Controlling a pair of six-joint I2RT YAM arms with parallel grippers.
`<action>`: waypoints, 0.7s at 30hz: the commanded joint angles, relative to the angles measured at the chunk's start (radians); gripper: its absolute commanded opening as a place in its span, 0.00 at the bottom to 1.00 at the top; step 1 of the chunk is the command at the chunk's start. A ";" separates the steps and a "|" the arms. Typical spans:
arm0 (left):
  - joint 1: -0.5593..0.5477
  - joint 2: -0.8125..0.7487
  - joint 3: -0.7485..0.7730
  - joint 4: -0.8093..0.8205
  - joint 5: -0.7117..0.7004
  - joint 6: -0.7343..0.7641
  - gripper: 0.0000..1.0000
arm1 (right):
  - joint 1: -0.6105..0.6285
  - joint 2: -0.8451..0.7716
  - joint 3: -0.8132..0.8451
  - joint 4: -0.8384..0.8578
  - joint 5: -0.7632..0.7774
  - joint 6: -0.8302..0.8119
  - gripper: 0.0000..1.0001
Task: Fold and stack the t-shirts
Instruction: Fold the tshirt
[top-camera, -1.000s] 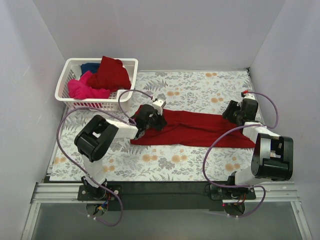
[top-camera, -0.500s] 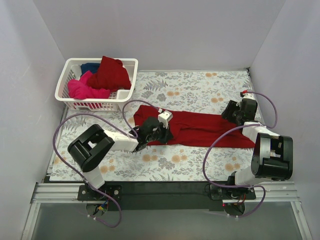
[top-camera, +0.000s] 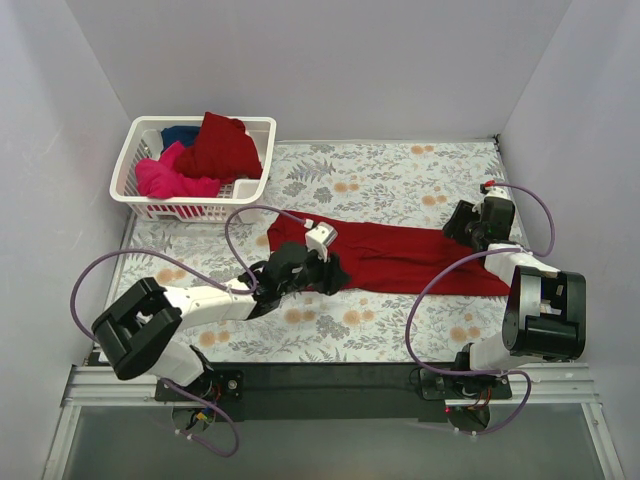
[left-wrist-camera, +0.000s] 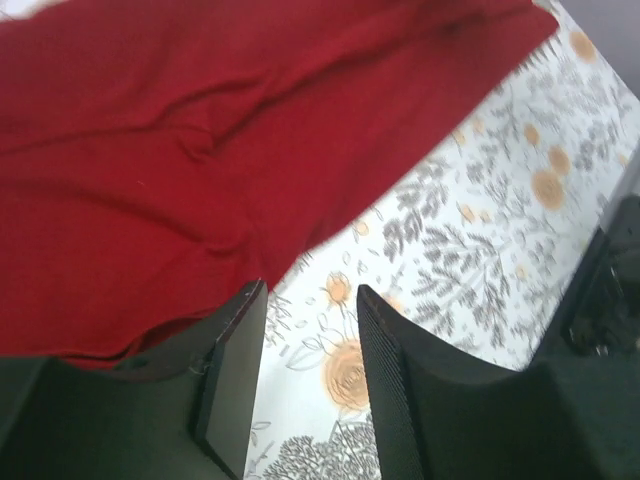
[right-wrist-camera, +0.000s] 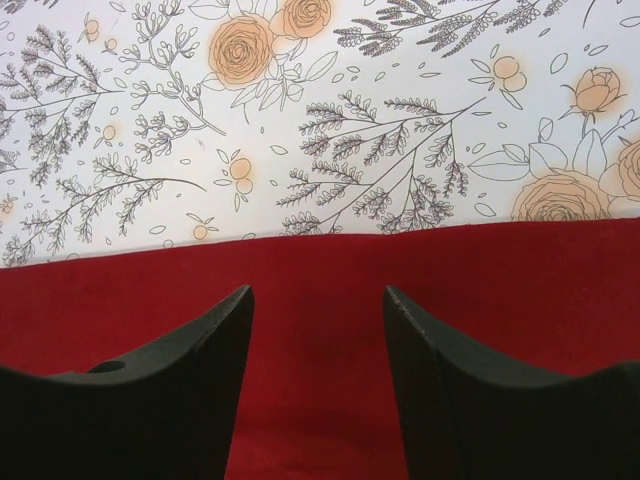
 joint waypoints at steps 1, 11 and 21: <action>0.000 -0.041 -0.004 0.009 -0.161 -0.001 0.40 | 0.008 0.001 0.003 0.037 -0.012 -0.007 0.50; 0.040 0.189 0.059 0.149 -0.399 0.050 0.42 | 0.015 -0.017 -0.006 0.037 -0.019 -0.012 0.49; 0.052 0.097 -0.011 -0.001 -0.380 -0.076 0.42 | 0.015 -0.023 -0.010 0.040 -0.018 -0.012 0.50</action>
